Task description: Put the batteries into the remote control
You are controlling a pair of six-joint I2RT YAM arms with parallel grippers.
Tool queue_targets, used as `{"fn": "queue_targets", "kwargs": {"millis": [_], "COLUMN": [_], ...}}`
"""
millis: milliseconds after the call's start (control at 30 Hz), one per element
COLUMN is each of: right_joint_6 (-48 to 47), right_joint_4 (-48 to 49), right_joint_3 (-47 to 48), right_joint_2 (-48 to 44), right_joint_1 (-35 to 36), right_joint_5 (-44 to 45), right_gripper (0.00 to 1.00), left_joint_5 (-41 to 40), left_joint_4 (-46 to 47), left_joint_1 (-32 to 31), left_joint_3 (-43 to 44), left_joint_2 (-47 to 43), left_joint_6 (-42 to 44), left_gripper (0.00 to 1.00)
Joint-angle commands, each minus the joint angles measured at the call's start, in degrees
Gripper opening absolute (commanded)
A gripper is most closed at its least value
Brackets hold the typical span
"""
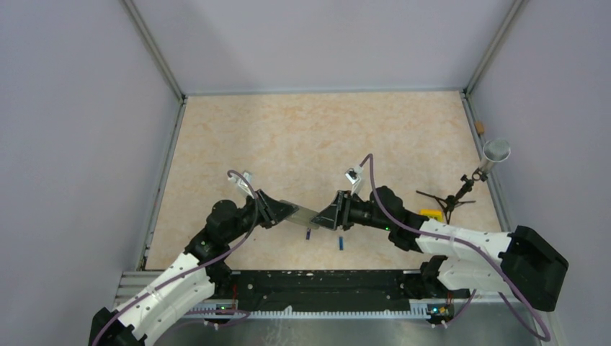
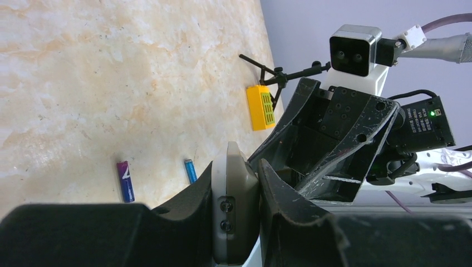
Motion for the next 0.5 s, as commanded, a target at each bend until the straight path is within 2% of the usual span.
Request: {"fn": "queue_targets", "kwargs": {"millis": [0, 467], "right_joint_6": [0.0, 3.4], "right_joint_4": [0.5, 3.4], "right_joint_3": [2.9, 1.8], "right_joint_2": [1.2, 4.1], "right_joint_1": [0.8, 1.0], "right_joint_5": [1.0, 2.2], "right_gripper": [0.51, 0.51], "left_joint_5": [0.6, 1.4], "left_joint_4": [3.9, 5.6], "left_joint_1": [0.0, 0.0], "left_joint_3": [1.9, 1.0], "left_joint_2": [-0.8, -0.8], "left_joint_6": [0.0, -1.2], "left_gripper": [0.00, 0.00]}}
